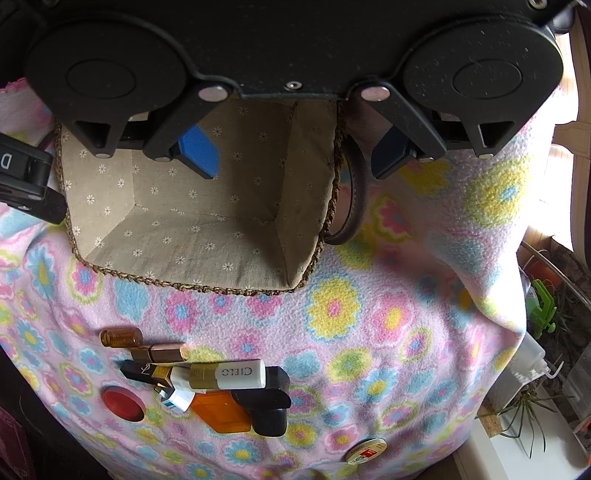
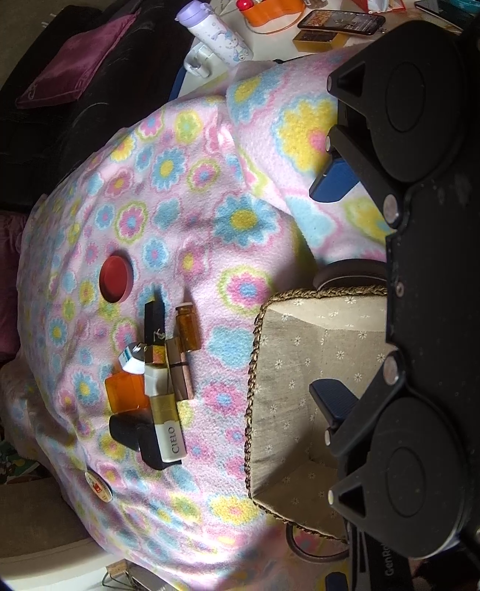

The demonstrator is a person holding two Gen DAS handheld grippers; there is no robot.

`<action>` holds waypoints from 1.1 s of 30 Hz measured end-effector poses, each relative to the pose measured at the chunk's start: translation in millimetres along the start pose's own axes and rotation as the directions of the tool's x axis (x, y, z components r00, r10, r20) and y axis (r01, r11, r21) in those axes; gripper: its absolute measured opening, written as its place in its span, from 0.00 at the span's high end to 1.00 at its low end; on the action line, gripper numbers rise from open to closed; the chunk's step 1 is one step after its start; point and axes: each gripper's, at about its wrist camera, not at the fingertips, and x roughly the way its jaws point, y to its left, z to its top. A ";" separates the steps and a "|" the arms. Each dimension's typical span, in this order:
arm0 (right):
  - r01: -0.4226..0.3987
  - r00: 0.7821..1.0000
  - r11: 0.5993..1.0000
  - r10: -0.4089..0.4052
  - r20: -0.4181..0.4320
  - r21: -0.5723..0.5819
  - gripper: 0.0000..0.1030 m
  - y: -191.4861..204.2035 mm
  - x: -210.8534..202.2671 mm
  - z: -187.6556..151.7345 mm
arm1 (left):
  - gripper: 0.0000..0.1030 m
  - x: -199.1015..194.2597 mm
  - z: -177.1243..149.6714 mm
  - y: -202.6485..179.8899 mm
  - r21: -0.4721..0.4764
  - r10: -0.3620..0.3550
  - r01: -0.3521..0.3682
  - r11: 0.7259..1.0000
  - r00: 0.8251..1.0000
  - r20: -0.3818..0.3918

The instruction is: Organize rigid objects

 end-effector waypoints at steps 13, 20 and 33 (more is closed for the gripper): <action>-0.108 0.993 0.994 0.109 0.042 -0.021 0.01 -5.6 18.6 37.8 | 0.16 3.9 41.3 -0.5 0.013 -0.033 0.032 0.999 0.999 0.024; -0.173 0.983 0.983 0.176 0.057 -0.056 0.08 1.8 53.4 68.5 | 0.16 25.1 76.4 -1.8 0.006 -0.029 0.029 1.000 0.999 0.021; -0.205 0.979 0.975 0.203 -0.031 -0.081 0.41 7.4 128.9 98.4 | 0.16 63.8 109.5 -8.8 -0.023 -0.067 0.066 0.998 0.998 -0.020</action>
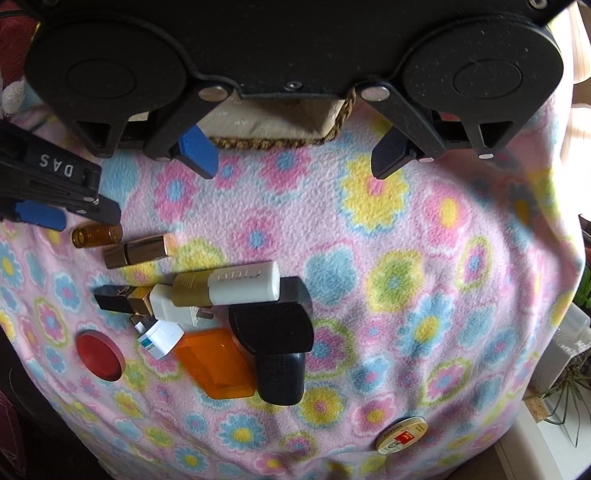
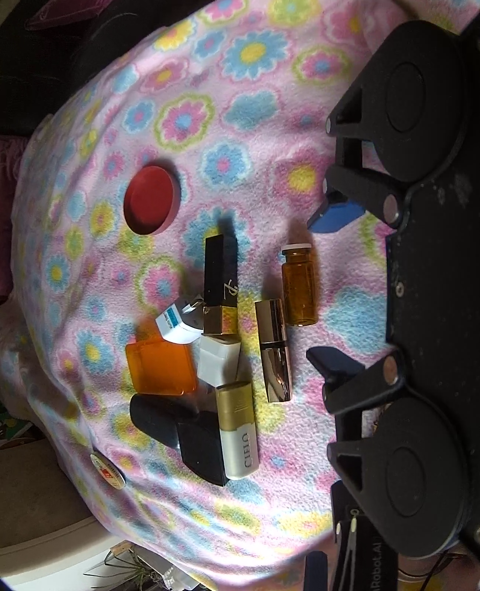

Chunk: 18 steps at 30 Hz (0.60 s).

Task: Organize rigid objects
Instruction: 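Close the right tool on the gold lipstick while the left tool approaches the CIELO tube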

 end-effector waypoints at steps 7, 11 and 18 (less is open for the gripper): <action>-0.014 0.999 1.000 0.014 -0.030 0.003 0.71 -2.8 16.0 3.8 | 0.16 12.8 20.2 -9.7 -0.020 -0.073 0.073 0.997 0.997 0.013; -0.026 0.999 0.998 0.028 -0.037 0.049 0.74 -10.9 18.6 6.8 | 0.15 17.6 33.3 -17.4 -0.034 -0.108 0.109 0.993 0.994 0.029; -0.043 0.998 0.995 0.047 -0.040 0.092 0.75 -18.8 24.4 11.5 | 0.15 33.8 53.3 -35.3 -0.061 -0.117 0.118 0.991 0.993 0.032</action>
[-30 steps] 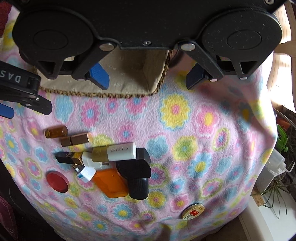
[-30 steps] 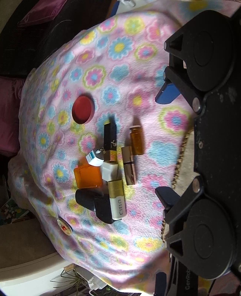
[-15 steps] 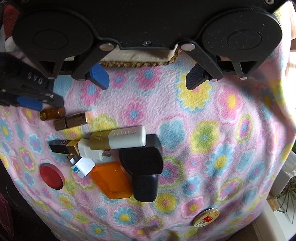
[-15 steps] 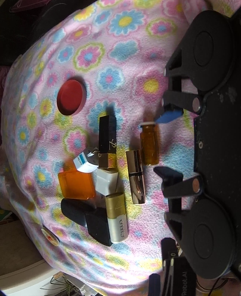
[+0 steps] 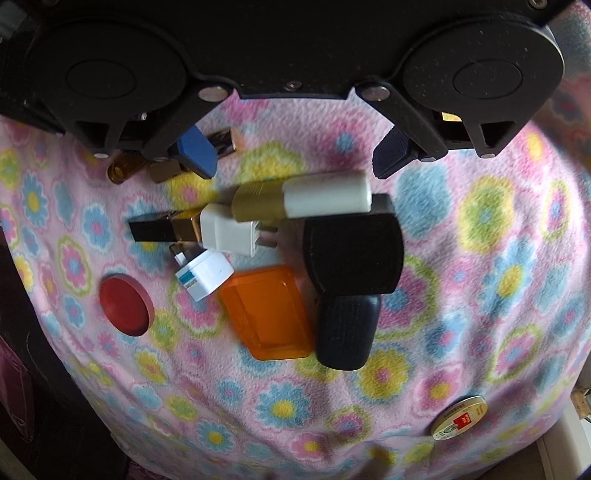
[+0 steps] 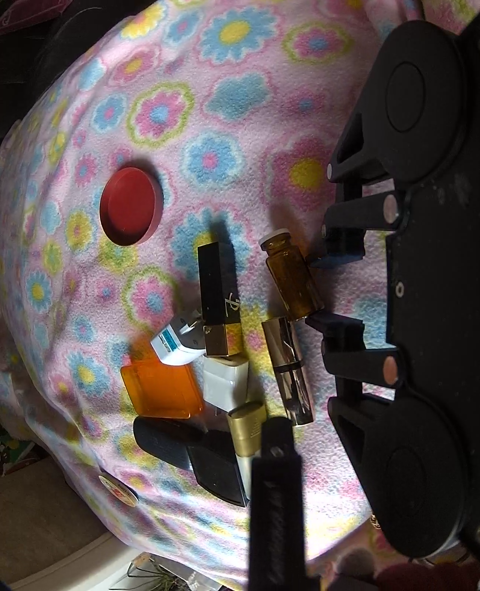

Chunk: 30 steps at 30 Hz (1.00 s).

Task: Organize rigid objects
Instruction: 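Close the right tool on the gold lipstick while the left tool approaches the CIELO tube, then grasp the white-and-gold CIELO tube with the left tool while the right tool lifts the lipstick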

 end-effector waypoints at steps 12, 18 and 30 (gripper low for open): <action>0.005 1.000 0.999 -0.004 0.026 -0.033 0.50 1.9 -0.3 3.9 | 0.22 16.4 3.7 1.4 -0.023 0.010 -0.010 1.000 1.000 0.000; 0.038 0.998 0.998 -0.036 0.044 -0.053 0.40 -4.0 1.6 11.5 | 0.22 18.5 6.4 5.1 0.014 -0.014 0.014 1.000 1.000 -0.016; 0.063 0.996 0.997 -0.060 0.070 -0.037 0.39 -15.6 5.0 24.3 | 0.23 28.2 18.4 12.3 0.011 -0.009 0.009 1.000 0.999 -0.037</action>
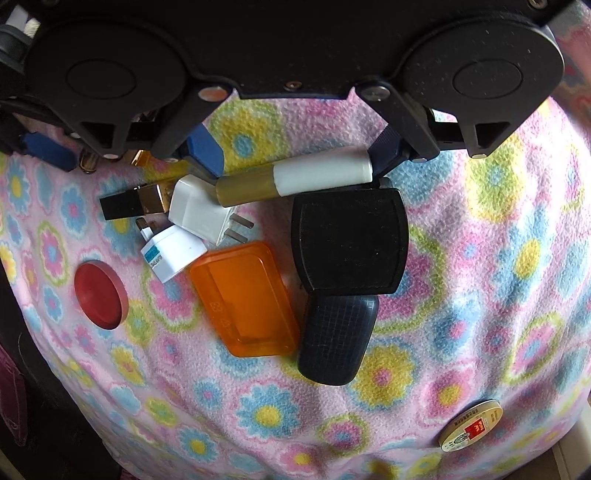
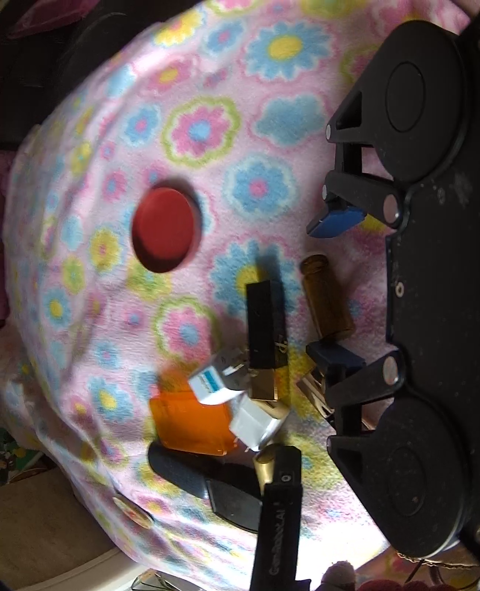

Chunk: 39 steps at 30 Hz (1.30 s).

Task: Organize rigid objects
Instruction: 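Grasp the white-and-gold CIELO tube with the left tool while the right tool lifts the lipstick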

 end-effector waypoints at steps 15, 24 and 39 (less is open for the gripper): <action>-0.118 0.982 0.903 0.167 0.084 -0.413 0.18 66.5 -33.6 -31.6 | 0.21 -1.7 6.5 16.4 -0.007 -0.063 0.063 0.998 0.997 -0.053; -0.100 0.986 0.825 0.157 0.057 -0.557 0.20 78.3 -8.6 -30.4 | 0.17 -5.2 5.9 19.9 0.030 -0.075 0.077 0.997 0.994 -0.079; -0.118 0.991 0.902 0.133 0.008 -0.416 0.29 57.6 -3.5 -20.3 | 0.06 0.4 7.1 6.4 -0.137 0.016 -0.017 0.990 1.000 -0.007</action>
